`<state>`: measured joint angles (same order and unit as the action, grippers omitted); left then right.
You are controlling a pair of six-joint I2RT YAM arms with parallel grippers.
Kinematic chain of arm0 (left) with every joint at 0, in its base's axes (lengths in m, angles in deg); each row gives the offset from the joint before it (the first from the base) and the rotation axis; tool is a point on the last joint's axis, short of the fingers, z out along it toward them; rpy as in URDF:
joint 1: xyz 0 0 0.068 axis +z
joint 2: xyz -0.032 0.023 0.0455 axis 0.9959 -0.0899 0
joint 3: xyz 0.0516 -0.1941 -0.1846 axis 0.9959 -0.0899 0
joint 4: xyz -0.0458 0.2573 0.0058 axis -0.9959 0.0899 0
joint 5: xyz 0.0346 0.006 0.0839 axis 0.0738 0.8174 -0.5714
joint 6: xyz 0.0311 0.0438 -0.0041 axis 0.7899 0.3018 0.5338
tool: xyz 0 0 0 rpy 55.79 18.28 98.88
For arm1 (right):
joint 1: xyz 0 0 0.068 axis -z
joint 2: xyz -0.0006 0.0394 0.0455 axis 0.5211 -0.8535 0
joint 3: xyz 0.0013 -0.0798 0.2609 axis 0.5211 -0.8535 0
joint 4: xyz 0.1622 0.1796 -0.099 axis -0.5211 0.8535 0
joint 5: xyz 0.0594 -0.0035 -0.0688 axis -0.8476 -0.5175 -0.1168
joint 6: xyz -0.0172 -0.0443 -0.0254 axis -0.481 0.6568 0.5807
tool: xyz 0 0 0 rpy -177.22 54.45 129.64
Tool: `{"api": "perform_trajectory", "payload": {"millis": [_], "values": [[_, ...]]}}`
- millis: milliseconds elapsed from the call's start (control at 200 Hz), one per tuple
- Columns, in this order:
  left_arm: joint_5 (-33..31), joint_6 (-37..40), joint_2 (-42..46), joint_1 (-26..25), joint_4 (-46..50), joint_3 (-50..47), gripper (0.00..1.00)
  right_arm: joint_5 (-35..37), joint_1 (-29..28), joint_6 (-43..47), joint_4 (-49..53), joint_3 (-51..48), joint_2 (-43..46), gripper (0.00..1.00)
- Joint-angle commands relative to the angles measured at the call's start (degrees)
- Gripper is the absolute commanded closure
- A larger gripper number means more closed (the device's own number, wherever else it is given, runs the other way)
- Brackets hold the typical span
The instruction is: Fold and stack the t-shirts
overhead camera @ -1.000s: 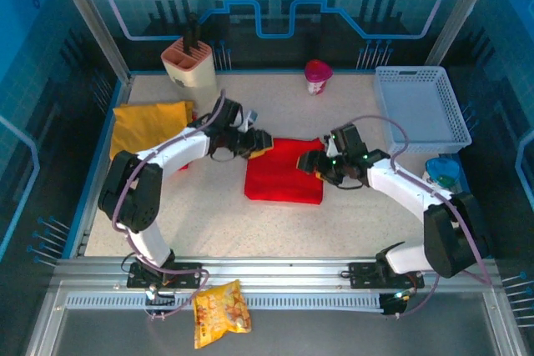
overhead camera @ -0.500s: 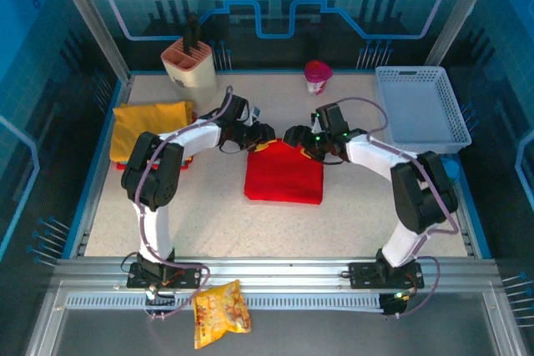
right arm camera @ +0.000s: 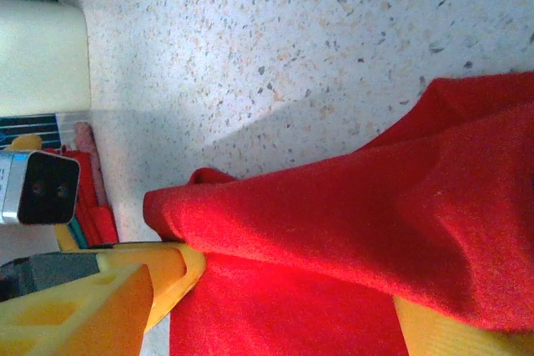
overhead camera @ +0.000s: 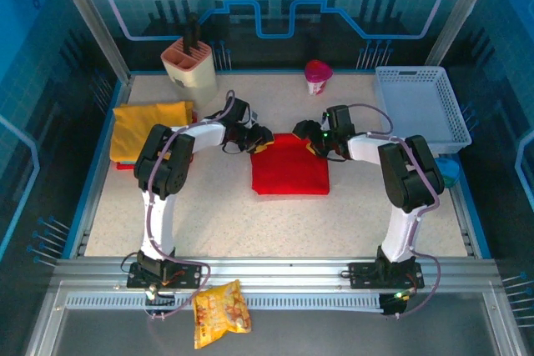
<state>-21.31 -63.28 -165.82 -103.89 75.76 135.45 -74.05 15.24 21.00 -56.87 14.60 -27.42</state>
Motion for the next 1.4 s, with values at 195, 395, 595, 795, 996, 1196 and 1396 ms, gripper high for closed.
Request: {"api": "perform_trajectory", "payload": {"millis": [195, 395, 595, 795, 996, 1196, 1396], "values": [[1.19, -2.04, 5.52, 1.39, 1.69, 1.68, 0.61, -2.87, 0.74, 2.19, 3.62, 3.49, 5.78, 0.21], [4.58, -7.55, 4.1, 1.21, -3.33, 4.02, 0.6, -3.71, 0.24, 1.19, 1.36, 6.7, 3.32, 0.2], [4.23, -11.07, 0.16, 0.44, -9.17, 1.77, 0.61, -4.56, 0.14, -1.55, -7.34, 6.64, -4.77, 0.21], [1.6, -8.97, -1.65, 0.66, -8.61, 0.53, 0.61, -3.86, 1.84, -1.32, -11.58, 5.95, -10.65, 0.21], [1.1, -6.63, -1.8, 2.25, -5.76, 0.66, 0.61, -5.42, 2.89, -0.19, -11.16, 5.21, -9.62, 0.21], [1.31, -4.39, 7.29, 1.54, -2.31, -1.67, 0.61, -9.05, 2.82, 3.76, -9.61, 3.66, -0.92, 0.17], [-0.03, -3.85, 16.47, -2.31, -1.57, -9.07, 0.57, -13.28, 2.72, 8.0, 1.0, 4.85, 7.25, 0.14]]}}
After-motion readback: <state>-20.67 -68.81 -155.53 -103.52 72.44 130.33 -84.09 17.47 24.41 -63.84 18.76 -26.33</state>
